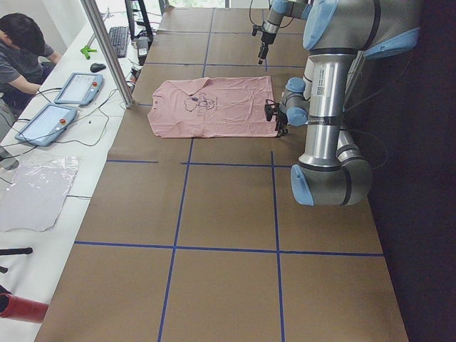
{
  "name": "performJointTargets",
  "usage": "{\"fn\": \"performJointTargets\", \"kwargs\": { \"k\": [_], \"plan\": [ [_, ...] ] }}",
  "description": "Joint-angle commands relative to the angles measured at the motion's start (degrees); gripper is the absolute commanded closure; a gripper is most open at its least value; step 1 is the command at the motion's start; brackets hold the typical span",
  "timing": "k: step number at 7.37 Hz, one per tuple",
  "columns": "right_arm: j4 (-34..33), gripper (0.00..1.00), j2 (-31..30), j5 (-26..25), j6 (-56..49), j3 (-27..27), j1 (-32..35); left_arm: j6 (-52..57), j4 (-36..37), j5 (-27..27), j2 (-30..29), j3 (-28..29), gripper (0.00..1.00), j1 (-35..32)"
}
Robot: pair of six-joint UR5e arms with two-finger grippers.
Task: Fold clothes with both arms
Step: 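Lower both grippers and pinch the two hem corners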
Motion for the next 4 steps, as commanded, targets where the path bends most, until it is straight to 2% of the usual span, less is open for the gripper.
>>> {"fn": "performJointTargets", "kwargs": {
  "k": [1, 3, 4],
  "plan": [
    [0.0, 0.0, 0.0, -0.14, -0.01, 0.0, 0.0, 0.0, -0.04, -0.19, -0.12, 0.05, 0.66, 0.02],
    [0.0, 0.0, 0.0, -0.22, -0.01, 0.0, 0.0, 0.09, 0.05, -0.19, -0.21, 0.14, 0.99, 0.02],
    [0.0, 0.0, 0.09, -0.31, -0.01, 0.0, 0.0, 0.09, 0.05, -0.19, -0.3, 0.06, 1.0, 0.02]
  ]
}}
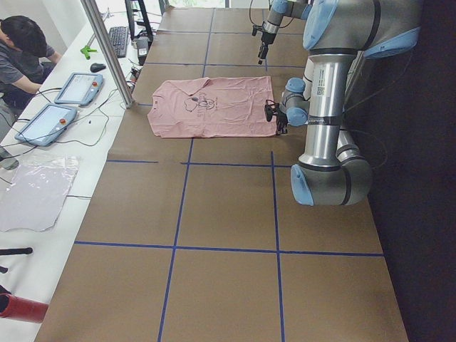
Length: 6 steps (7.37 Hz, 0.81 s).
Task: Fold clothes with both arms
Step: 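Lower both grippers and pinch the two hem corners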
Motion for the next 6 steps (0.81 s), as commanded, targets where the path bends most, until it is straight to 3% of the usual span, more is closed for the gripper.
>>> {"fn": "performJointTargets", "kwargs": {
  "k": [1, 4, 5, 6],
  "plan": [
    [0.0, 0.0, 0.07, -0.1, 0.0, 0.0, 0.0, 0.21, 0.01, -0.01, -0.25, -0.14, 1.0, 0.0],
    [-0.53, 0.0, -0.02, -4.65, 0.97, -1.05, -2.18, 0.21, 0.01, 0.34, -0.52, -0.23, 1.0, 0.0],
    [-0.53, 0.04, -0.02, -5.37, 1.66, -2.19, -2.81, 0.3, 0.01, 0.52, -0.52, -0.23, 1.0, 0.0],
    [-0.53, 0.14, 0.16, -5.72, 4.37, -4.03, -3.51, 0.47, 0.1, 0.61, -0.52, -0.06, 1.0, -0.08]
  ]
}}
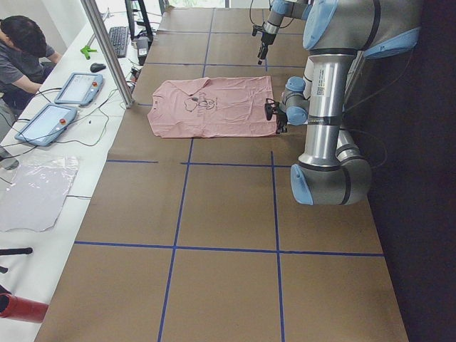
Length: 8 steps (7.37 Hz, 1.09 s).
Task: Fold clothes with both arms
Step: 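Lower both grippers and pinch the two hem corners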
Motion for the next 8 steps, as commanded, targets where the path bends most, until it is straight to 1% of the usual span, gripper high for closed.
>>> {"fn": "performJointTargets", "kwargs": {
  "k": [1, 2, 3, 5, 8],
  "plan": [
    [-0.12, 0.22, 0.66, -2.97, 3.25, -3.12, -2.52, 0.33, 0.07, 0.51, -0.01, -0.14, 1.0, -0.08],
    [-0.04, 0.37, 1.88, -4.21, 6.82, -5.05, -4.19, 0.33, 0.07, 0.69, -0.01, -0.23, 1.0, 0.01],
    [-0.04, 0.45, 2.24, -5.35, 8.6, -6.28, -5.86, 0.33, 0.15, 1.99, -0.19, -0.32, 1.0, 0.01],
    [-0.04, 0.45, 2.33, -7.28, 10.28, -7.52, -8.67, 0.42, 0.24, 2.97, -0.19, -0.32, 1.0, 0.01],
    [0.05, 0.45, 2.42, -7.56, 11.6, -7.61, -9.83, 0.42, 0.24, 3.06, -0.19, -0.5, 1.0, 0.01]
  ]
}}
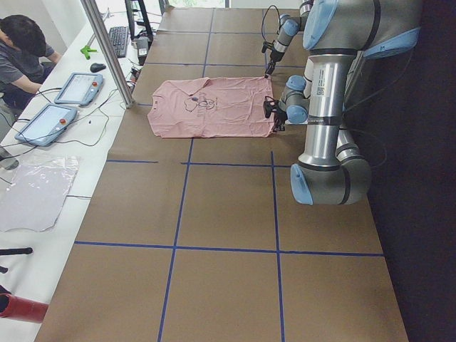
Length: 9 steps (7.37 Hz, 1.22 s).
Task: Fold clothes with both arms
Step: 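Lower both grippers and pinch the two hem corners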
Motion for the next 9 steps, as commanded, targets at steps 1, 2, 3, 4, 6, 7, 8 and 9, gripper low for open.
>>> {"fn": "performJointTargets", "kwargs": {
  "k": [1, 2, 3, 4, 6, 7, 8, 9],
  "plan": [
    [-0.02, 0.45, 0.05, -0.16, 0.82, -0.06, -0.96, 0.0, 0.01, 0.09, 0.0, 0.04, 1.0, 0.0],
    [0.07, 0.46, 0.05, -0.16, 0.91, -0.06, -1.23, 0.0, 0.01, 0.09, 0.0, -0.05, 1.0, 0.0],
    [0.07, 0.66, 0.13, -0.16, 1.0, -0.06, -1.32, 0.0, 0.01, 0.09, 0.0, -0.05, 1.0, 0.0],
    [0.07, 0.97, 0.13, -0.07, 1.0, -0.06, -1.41, 0.0, 0.09, 0.09, 0.0, -0.14, 1.0, -0.18],
    [0.07, 1.0, 0.74, -0.07, 0.82, 0.11, -1.32, 0.0, 0.09, 0.09, 0.0, -0.14, 1.0, -0.18],
    [0.07, 1.0, 1.18, 0.02, 0.74, 0.29, -1.15, 0.0, 0.09, 0.09, 0.0, -0.14, 1.0, -0.18],
    [-0.1, 1.0, 1.1, 0.19, 0.47, 1.07, -0.8, 0.09, 0.09, 0.09, 0.08, -0.31, 1.0, -0.26],
    [-1.32, 1.0, 0.84, 0.54, 0.12, 2.39, -0.36, 0.18, 1.14, -0.08, 0.17, -2.31, 1.0, -0.7]
  ]
}}
